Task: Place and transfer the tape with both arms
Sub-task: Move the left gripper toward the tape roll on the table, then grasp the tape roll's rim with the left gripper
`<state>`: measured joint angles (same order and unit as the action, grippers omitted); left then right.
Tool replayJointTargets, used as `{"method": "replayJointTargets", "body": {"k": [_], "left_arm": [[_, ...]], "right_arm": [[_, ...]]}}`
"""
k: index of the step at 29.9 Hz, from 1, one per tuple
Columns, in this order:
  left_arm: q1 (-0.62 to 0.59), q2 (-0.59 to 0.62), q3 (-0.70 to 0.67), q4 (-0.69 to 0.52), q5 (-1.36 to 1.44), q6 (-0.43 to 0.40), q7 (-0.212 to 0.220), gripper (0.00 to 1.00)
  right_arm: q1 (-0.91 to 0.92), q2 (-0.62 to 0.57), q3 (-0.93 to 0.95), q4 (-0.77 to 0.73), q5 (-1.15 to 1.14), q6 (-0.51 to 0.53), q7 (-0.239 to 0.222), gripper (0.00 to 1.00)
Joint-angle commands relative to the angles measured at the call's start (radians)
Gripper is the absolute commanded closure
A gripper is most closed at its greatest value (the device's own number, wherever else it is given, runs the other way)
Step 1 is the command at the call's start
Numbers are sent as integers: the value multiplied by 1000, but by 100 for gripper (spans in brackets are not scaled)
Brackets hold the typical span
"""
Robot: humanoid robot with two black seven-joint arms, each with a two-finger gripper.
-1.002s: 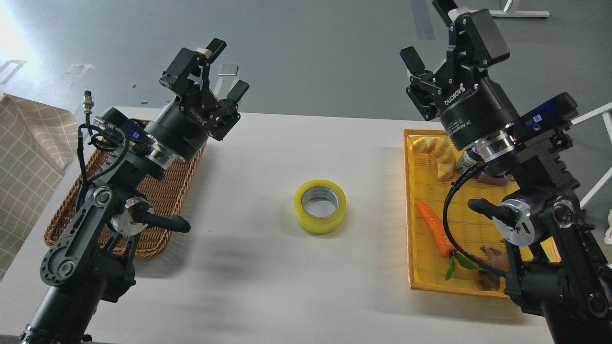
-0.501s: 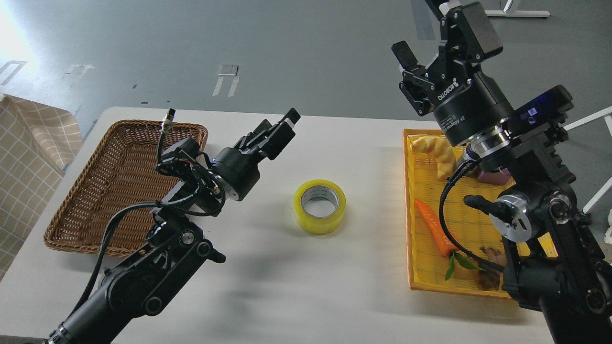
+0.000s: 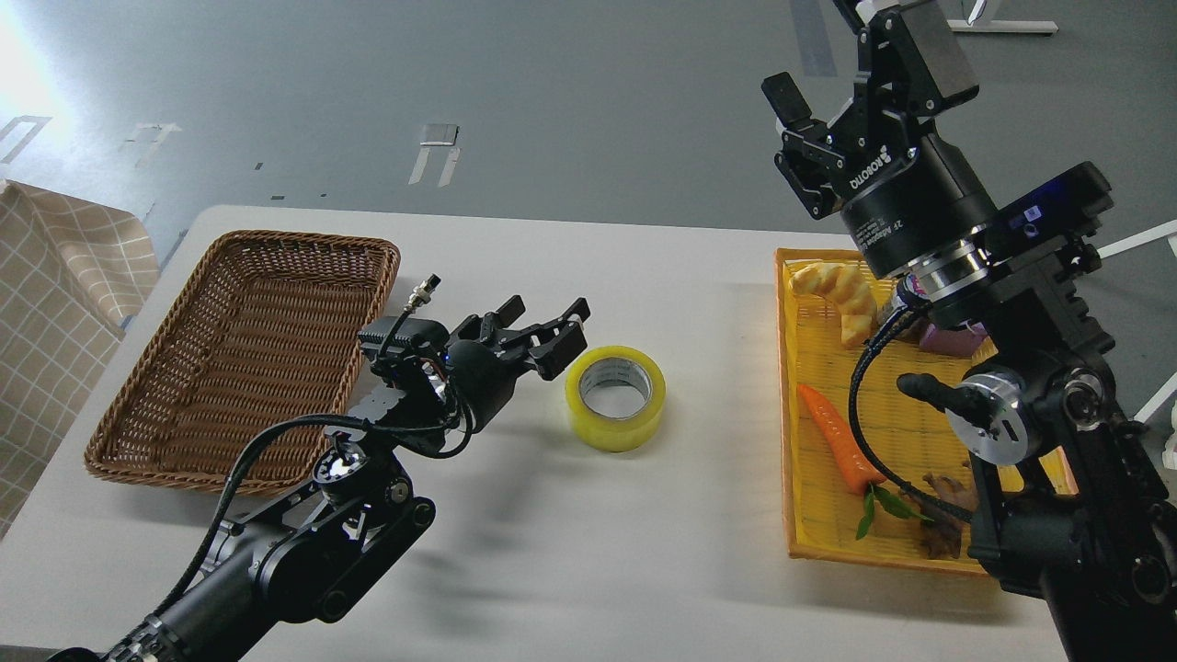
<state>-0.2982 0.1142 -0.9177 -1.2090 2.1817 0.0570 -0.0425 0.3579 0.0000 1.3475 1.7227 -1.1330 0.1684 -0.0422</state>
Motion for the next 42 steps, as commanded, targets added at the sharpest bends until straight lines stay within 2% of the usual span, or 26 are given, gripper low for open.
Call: {"method": "replayJointTargets", "body": {"k": [1,2,11,26,42], "left_arm": [[-28,-28,8,28,0,0,96,2],[-38,-30,28,29,0,0,107,2],[-52,-33,141,32,0,4,110,2],[-52,-30,155,117,0,15,113,2],[-56,-45,211,120,0,30,112,2]], "right_arm": [[-10,0,5,2,-1,17,1,0],[-10,0,7,2,1,19,1,0],[-17,0,35,2,1,20,1,0],[-25,0,41,3,1,20,2,0],[-51,0,53,2,1,22,2,0]]}}
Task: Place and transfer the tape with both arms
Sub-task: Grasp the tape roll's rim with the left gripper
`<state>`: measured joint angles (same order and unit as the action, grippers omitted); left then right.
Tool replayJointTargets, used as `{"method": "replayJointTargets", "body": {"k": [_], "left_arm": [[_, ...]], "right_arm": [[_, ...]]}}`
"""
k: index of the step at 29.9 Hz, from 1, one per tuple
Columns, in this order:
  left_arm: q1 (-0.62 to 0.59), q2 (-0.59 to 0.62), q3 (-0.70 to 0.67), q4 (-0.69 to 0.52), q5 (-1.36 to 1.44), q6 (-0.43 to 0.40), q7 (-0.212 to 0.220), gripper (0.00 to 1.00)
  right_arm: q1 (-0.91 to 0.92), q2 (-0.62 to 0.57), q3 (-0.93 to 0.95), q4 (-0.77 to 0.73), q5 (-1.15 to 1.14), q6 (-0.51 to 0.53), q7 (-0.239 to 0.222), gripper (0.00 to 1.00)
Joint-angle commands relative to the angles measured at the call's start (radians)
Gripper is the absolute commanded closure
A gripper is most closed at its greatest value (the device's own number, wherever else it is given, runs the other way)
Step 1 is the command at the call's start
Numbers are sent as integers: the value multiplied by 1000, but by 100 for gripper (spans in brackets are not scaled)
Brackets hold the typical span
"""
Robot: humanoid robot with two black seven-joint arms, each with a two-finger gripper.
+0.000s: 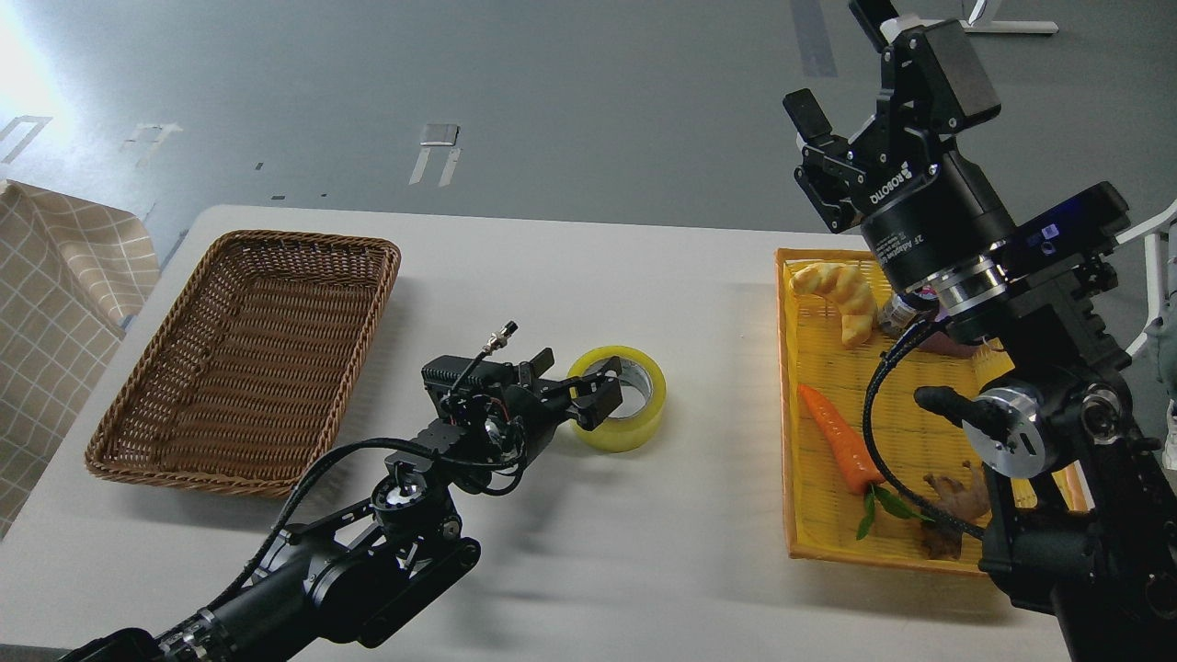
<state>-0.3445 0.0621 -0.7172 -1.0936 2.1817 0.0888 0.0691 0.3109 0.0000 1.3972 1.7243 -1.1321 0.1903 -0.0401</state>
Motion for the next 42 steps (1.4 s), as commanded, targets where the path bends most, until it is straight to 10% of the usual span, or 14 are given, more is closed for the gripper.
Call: {"method": "replayJointTargets", "body": {"k": [1,22,24,26,31,42], "left_arm": [[-11,7,12,9,0,-1,0,2],[-97,51,170,93,0,0,1,5],[-96,48,170,96,0,-3,-2,18],[-93,50,170,98,0,-14,3,55],[-93,51,170,107,0,-34,1,87],[-117,42,168,135,0,-75,-8,100]], "right_arm": [[-4,0,3,0,0,0,0,0],[-7,0,20,-9,-2,0,0,0],[-7,0,20,-11,-2,0,0,0],[-7,0,22,-12,-2,-2,-1,0],[-15,0,22,-14,-3,-5,-1,0],[-35,0,55,-14,-3,-11,-1,0]]}}
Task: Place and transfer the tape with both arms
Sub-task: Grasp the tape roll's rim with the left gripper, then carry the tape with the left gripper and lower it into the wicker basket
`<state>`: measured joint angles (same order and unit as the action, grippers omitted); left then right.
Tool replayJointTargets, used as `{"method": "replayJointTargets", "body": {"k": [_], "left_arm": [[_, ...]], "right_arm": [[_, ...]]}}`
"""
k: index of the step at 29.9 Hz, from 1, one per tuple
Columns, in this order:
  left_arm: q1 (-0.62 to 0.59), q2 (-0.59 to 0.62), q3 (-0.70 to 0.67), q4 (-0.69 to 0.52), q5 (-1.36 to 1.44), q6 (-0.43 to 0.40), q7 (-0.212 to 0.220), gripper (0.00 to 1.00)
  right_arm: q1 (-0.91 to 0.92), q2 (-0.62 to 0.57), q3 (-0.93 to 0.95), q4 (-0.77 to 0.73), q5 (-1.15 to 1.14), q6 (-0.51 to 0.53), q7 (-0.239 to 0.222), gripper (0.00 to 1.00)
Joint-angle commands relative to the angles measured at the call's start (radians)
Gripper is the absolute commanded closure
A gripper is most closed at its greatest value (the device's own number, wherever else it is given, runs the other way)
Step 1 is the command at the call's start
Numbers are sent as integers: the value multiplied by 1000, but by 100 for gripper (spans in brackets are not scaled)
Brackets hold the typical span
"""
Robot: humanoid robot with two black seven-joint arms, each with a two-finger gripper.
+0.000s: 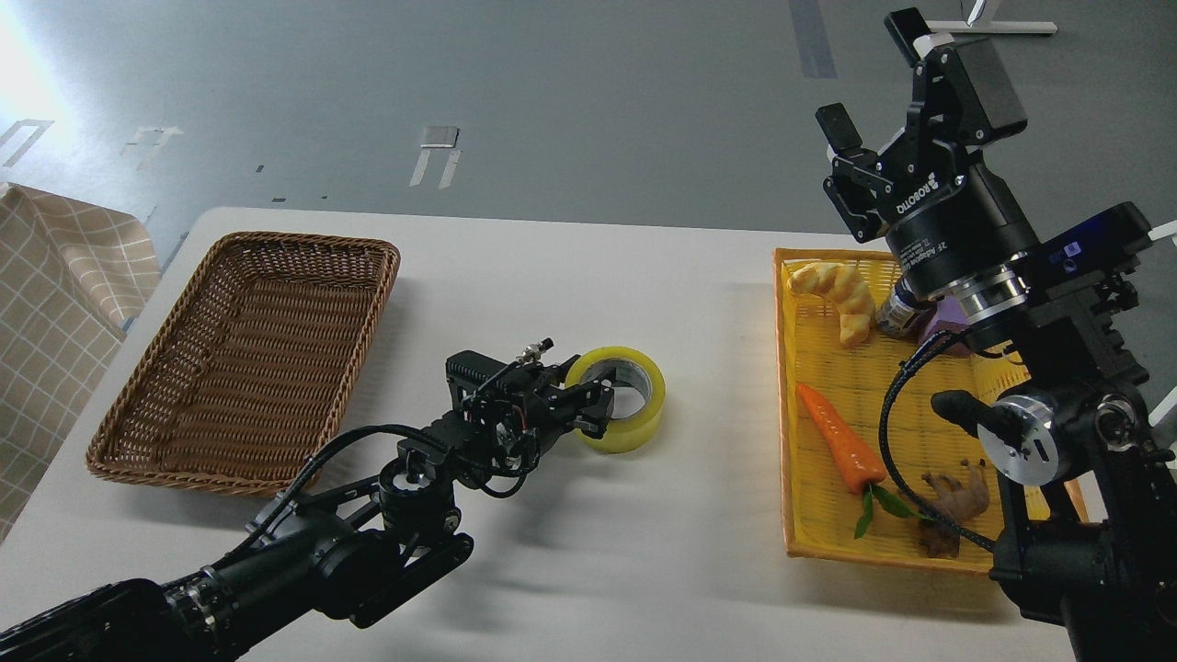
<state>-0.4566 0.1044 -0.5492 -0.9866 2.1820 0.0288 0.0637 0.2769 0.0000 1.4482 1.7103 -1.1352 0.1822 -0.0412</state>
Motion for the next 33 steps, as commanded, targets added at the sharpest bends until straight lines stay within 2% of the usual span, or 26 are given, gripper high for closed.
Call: {"method": "replayJointTargets", "body": {"k": [1,8,16,20,24,28,33], "left_arm": [[-7,0,0,28,0,-17,-2,100],[-30,-3,0,16,0,-40,-2,100],[-120,20,0,9,0,-50,-5,100],[-143,47,0,-24,0,-72,-8,100],[-166,80,0,-81,0,-136,-30,100],[-171,95,0,-96,0,-141,-31,100],[-178,178,0,-146,0,-147,-33,100]], "right_arm": [[-1,0,4,0,0,-4,0,0],[-1,0,6,0,0,-9,0,0],[-1,0,21,-1,2,-9,0,0],[-1,0,32,-1,2,-9,0,0],[-1,0,35,-1,2,-9,0,0],[1,0,35,-1,2,-9,0,0],[1,0,37,-1,2,-9,0,0]]}}
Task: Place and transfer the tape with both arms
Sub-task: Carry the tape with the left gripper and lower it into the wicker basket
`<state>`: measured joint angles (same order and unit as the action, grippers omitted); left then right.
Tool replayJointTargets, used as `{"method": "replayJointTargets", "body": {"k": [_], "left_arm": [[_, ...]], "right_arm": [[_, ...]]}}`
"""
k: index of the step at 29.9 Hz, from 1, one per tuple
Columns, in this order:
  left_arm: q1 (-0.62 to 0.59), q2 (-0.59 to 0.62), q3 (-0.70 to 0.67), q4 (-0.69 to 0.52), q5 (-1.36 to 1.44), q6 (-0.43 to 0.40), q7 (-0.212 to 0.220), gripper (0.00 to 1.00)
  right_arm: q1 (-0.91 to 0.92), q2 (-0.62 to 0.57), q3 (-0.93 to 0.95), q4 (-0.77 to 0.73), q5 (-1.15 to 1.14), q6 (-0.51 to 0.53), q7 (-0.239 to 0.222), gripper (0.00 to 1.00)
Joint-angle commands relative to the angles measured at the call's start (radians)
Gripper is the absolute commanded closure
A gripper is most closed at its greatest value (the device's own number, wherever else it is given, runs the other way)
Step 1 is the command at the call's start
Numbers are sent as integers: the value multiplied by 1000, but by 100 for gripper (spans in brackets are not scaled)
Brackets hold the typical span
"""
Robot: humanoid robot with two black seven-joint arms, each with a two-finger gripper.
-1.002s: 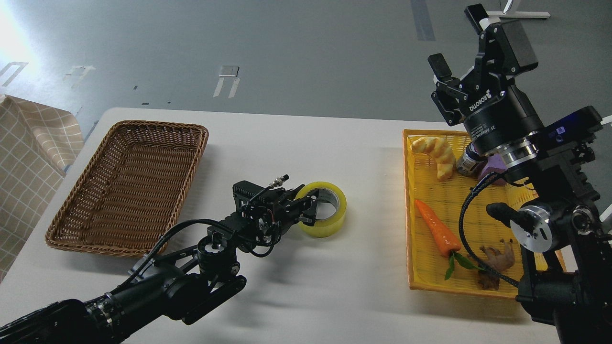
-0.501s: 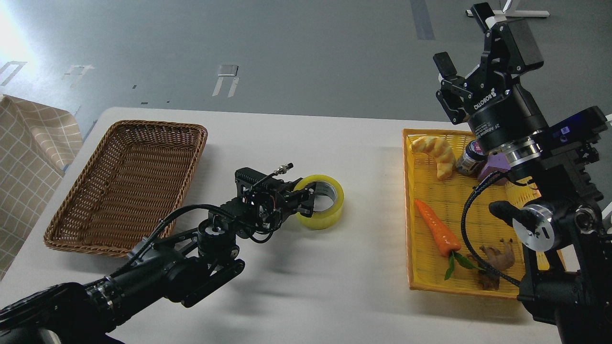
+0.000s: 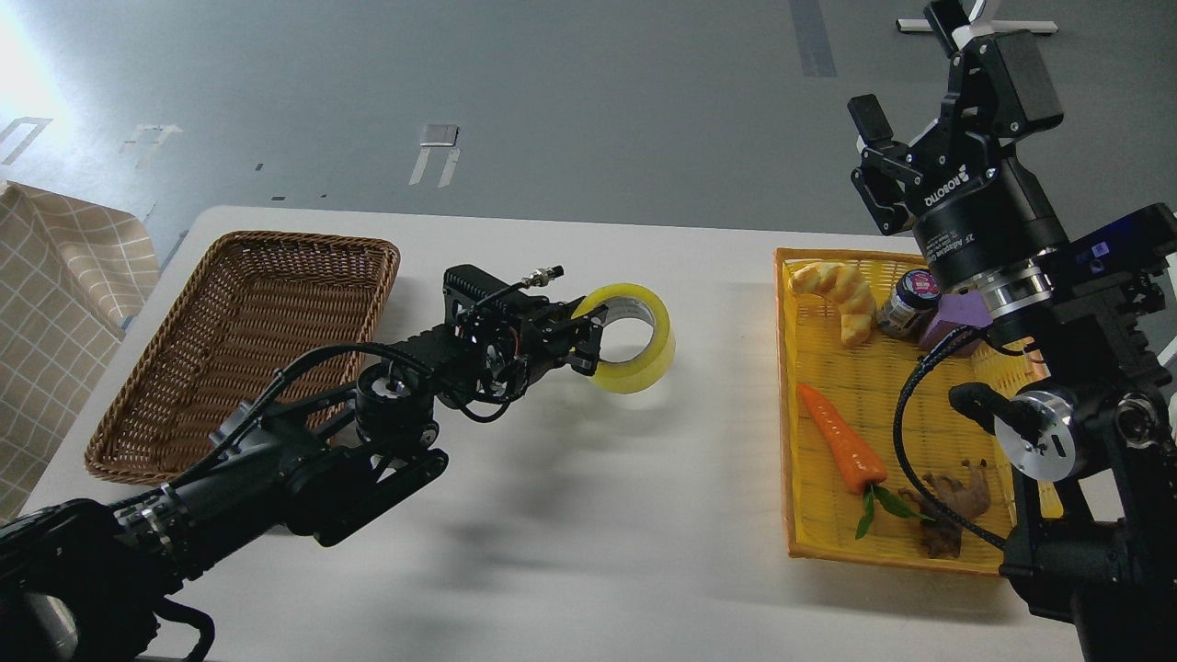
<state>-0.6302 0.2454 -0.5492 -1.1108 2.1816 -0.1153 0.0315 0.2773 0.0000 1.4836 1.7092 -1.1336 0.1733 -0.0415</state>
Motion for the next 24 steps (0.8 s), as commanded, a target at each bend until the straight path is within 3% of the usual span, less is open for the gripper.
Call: {"method": "replayJointTargets", "body": {"k": [1,7,12,16,24], "left_arm": [[-19,58,0,-32,0,-3,-2,100],[-100,173,0,-35,0,-23,-85,100],[-178,265,0,-34,0,-38,-99,100],[-209,347,0,-24,0,-40,-177,100],[-184,509,29,-18,0,-35,-196,100]], "right_arm": [[-1,0,3,1,0,0,0,0],[0,0,6,1,1,0,0,0],[0,0,18,1,1,0,0,0],[5,0,18,0,1,2,0,0],[8,0,15,-2,1,8,0,0]]}}
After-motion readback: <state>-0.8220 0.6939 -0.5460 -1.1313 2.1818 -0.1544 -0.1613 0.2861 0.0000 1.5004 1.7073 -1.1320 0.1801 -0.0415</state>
